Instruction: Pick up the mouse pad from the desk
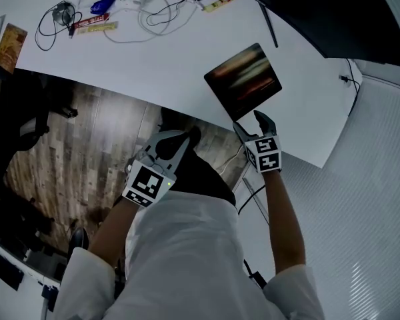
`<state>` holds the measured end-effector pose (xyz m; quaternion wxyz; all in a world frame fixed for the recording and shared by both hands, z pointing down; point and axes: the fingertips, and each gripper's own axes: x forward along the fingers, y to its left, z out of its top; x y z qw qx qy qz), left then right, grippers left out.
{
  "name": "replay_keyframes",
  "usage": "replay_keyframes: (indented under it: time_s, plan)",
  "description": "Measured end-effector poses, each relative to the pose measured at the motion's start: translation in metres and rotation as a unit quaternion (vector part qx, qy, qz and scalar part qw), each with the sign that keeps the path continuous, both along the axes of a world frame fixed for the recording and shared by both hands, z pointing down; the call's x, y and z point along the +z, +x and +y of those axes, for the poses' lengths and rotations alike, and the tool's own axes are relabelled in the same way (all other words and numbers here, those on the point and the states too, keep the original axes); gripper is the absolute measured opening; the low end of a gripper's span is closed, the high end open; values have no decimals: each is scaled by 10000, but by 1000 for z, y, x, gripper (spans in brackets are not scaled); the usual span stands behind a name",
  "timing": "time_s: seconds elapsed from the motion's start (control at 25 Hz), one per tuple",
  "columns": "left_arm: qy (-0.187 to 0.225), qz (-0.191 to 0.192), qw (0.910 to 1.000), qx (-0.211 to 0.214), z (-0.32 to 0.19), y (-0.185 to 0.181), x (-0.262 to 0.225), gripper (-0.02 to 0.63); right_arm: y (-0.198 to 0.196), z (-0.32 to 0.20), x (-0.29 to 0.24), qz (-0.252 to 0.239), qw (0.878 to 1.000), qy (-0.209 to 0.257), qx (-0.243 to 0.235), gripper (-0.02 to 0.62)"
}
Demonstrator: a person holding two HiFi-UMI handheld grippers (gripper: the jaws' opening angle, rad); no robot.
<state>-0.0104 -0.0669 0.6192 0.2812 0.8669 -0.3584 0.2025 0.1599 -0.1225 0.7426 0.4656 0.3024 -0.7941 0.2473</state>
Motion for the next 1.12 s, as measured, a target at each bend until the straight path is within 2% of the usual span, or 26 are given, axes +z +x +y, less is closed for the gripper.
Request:
replay_keyframes:
  time_s: [0.28, 0.64, 1.12]
  plan:
    - [-206, 54, 9997, -82, -14, -16, 17, 16, -13, -14, 37, 497, 9972, -306, -470, 347]
    - [-352, 105, 9992, -131, -26, -29, 26, 15, -20, -8, 69, 967, 9892, -640, -893, 351]
    - [-464, 181, 9987, -145, -36, -32, 32, 15, -17, -12, 68, 918, 9897, -547, -953, 344]
